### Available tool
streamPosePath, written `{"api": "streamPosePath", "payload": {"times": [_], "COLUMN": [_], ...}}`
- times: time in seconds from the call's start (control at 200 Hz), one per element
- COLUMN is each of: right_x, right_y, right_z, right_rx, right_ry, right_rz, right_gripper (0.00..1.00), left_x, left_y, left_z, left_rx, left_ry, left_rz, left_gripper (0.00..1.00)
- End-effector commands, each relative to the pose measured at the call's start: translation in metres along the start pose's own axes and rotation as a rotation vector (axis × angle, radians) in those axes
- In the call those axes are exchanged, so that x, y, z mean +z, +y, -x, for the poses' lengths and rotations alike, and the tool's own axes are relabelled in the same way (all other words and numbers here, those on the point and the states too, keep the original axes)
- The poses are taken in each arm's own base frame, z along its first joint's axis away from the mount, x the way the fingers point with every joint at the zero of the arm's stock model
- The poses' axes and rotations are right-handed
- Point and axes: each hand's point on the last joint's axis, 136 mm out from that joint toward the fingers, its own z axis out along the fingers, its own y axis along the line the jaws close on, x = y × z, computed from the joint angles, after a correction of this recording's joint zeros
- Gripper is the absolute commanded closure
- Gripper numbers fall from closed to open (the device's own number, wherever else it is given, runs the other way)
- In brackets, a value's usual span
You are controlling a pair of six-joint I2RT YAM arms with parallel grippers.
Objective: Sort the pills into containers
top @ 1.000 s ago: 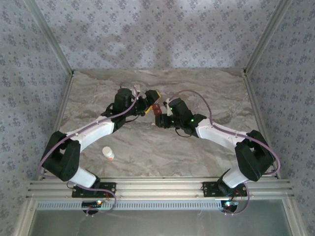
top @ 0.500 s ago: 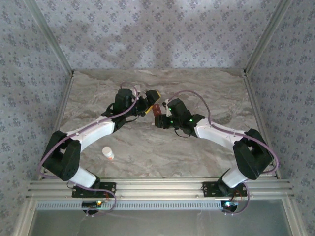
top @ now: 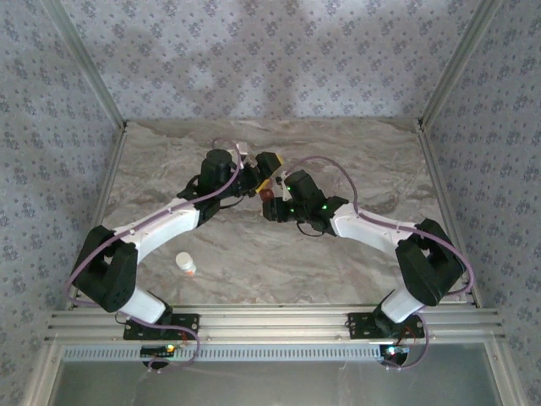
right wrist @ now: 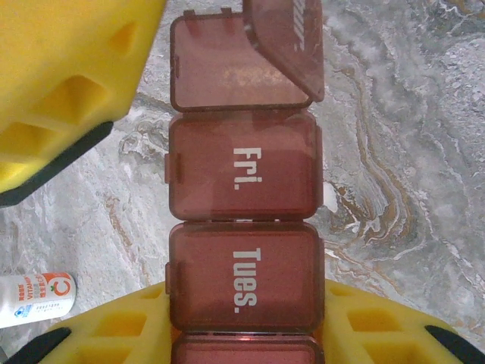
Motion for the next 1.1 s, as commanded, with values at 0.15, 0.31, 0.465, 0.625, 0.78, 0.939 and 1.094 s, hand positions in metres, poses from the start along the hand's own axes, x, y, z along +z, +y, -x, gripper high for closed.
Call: {"api": "streamPosePath", "payload": {"times": [0.15,0.31,0.465,0.625,0.78,0.939,1.094], "right_x": [0.002,0.009,0.015,0.022,0.029,0.034,0.036], "right_y": [-0.009,-0.032,-0.044,-0.054,-0.073,-0.083,-0.091], "right_z": [-0.006,-0.026,-0.042,-0.056,-0.065,-0.071,-0.08], "right_rx": [-0.051,-0.169,-0.284,-0.366,-0.384,-0.383,-0.367], "right_ry": [0.014,0.087,0.156,0.219,0.271,0.296,0.323], "right_rz": [-0.031,-0.102,-0.122,-0.123,-0.17,-0.194,-0.215], "right_gripper": [0.69,0.68,0.66,0.65,0.64,0.62,0.59], "left_x": [-0.023,-0.044,-0.058,-0.06,-0.058,-0.056,-0.056], "left_y": [-0.004,0.022,0.045,0.055,0.059,0.061,0.061], "left_z": [0.019,0.034,0.041,0.04,0.039,0.039,0.039], "left_rx": [0.092,0.134,0.122,0.13,0.131,0.132,0.133], "left_ry": [-0.099,-0.158,-0.187,-0.185,-0.178,-0.173,-0.169], "left_rz": [0.071,0.183,0.24,0.269,0.276,0.279,0.279], "left_gripper": [0.02,0.02,0.02,0.02,0.02,0.02,0.02]}}
